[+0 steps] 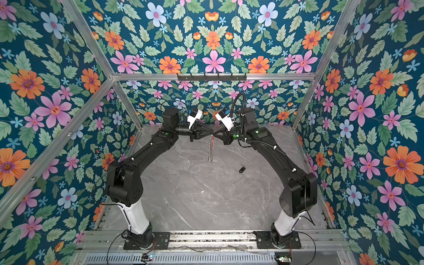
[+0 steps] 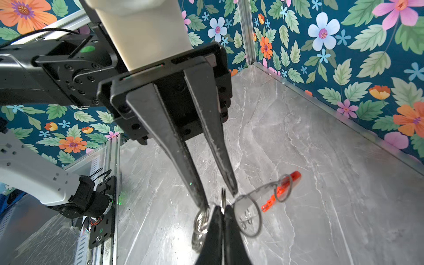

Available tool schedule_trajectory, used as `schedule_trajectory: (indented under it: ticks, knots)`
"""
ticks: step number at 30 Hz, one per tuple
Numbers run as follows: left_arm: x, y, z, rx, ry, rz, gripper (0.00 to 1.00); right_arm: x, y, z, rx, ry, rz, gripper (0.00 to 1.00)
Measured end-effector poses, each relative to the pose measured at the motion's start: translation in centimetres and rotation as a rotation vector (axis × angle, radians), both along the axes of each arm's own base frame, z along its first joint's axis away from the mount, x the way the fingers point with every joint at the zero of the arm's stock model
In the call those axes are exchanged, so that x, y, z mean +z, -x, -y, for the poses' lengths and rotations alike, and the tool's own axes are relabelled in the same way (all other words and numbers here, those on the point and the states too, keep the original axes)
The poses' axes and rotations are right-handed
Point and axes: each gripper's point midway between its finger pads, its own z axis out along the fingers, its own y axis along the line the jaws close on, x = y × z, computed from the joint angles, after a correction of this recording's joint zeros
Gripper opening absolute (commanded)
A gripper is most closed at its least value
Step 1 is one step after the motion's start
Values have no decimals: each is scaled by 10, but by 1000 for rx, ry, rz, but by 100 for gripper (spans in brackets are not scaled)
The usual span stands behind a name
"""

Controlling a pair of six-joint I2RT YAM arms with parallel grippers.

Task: Put the keys on the keyring

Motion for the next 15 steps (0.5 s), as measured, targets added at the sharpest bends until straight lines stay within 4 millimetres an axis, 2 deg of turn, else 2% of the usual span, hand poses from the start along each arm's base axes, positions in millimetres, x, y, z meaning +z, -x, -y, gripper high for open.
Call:
schedule_trajectory:
  ticks: [9,15]
  knots:
    - [0,-11,-12,36,-1,-8,20,-1,2,1,1,2,-2,0]
    - [-5,-10,-11,34,-7,-22,22,6,1,-1,6,-7,14,0]
